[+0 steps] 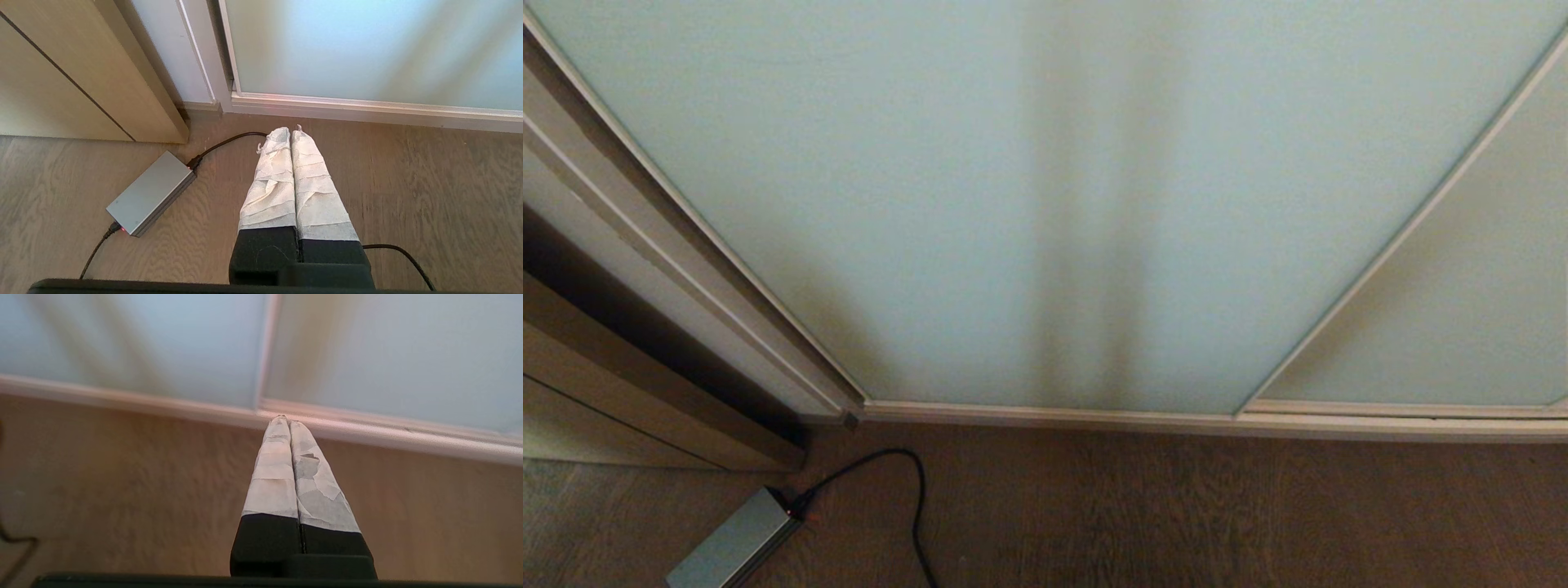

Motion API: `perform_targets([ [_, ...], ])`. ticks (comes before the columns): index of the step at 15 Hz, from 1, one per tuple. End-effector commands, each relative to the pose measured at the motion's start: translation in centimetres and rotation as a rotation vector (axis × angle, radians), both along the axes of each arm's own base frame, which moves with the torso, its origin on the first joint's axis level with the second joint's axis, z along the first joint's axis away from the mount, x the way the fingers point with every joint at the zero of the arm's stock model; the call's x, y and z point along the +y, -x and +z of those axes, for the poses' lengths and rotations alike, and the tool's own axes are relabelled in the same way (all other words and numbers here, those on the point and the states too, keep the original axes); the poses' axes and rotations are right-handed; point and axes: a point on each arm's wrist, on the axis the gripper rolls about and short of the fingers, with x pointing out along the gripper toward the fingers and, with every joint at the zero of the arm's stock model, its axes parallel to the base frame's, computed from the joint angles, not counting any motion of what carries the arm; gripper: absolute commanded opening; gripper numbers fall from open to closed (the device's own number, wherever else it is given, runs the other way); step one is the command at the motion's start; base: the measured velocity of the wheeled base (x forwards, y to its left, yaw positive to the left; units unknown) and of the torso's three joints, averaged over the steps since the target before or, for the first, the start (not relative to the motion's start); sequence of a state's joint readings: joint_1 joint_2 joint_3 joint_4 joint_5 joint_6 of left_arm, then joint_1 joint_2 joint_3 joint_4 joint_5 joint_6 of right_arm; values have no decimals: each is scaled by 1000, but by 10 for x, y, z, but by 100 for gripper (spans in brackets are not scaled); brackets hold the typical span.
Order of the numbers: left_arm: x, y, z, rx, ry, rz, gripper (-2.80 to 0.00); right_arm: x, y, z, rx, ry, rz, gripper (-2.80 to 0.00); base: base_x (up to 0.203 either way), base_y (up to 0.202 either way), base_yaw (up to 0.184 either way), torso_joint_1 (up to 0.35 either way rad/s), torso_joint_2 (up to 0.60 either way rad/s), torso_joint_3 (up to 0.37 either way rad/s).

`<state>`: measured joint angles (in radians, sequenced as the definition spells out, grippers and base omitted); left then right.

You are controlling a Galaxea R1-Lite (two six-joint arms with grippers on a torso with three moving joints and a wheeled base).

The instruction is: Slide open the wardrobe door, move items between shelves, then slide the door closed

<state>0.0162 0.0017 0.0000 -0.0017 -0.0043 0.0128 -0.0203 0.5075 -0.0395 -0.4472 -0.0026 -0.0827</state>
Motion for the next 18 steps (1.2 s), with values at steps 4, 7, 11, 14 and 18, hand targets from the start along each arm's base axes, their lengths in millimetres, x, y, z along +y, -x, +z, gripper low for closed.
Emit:
perform_targets([
  [4, 0, 0, 0, -1, 0, 0, -280, 0, 43, -44, 4, -15, -10, -280, 0, 0, 0, 0, 0, 0],
  [7, 0, 0, 0, 0, 0, 1, -280, 1, 54, -56, -32, -13, 30, -280, 0, 0, 0, 0, 0, 0],
  [11, 0, 0, 0, -1, 0, -1, -280, 1, 53, -58, -16, -24, 35, -280, 0, 0, 0, 0, 0, 0],
  [14, 0, 0, 0, 2, 1, 2, -280, 1, 53, -57, -19, -86, 13, -280, 0, 0, 0, 0, 0, 0],
  [18, 0, 0, 0, 0, 0, 1, -280, 1, 53, -57, -22, -90, 14, -280, 0, 0, 0, 0, 0, 0],
])
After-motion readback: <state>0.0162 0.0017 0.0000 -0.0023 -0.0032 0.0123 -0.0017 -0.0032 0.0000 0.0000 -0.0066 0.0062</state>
